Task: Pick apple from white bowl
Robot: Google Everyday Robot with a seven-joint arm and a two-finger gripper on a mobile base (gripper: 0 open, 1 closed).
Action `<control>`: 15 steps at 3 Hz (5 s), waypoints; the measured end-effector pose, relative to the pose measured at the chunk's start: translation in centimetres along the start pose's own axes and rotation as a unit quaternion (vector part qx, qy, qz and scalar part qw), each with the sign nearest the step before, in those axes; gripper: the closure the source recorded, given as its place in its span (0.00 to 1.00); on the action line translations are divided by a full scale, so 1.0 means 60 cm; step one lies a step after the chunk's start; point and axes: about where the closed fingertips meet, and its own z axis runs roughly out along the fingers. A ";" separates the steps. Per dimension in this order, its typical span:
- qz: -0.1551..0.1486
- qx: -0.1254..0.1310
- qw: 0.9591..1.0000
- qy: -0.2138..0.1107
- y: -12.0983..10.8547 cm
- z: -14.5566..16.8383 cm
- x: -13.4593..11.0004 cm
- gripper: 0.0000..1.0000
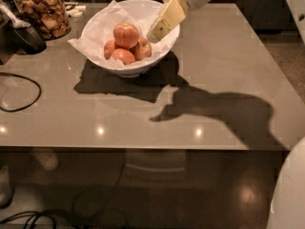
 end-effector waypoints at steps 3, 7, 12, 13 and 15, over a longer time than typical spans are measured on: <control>-0.014 0.024 0.999 -0.025 -0.074 0.108 -0.006 0.00; 0.038 0.043 0.996 -0.067 -0.114 0.154 -0.022 0.00; 0.090 0.027 0.994 -0.051 -0.136 0.220 0.005 0.00; 0.095 0.020 0.994 -0.046 -0.139 0.232 0.009 0.00; 0.098 0.015 0.994 -0.043 -0.139 0.240 0.012 0.00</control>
Offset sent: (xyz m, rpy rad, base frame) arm 0.0604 0.0233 -0.0378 0.0388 -0.1034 -0.0608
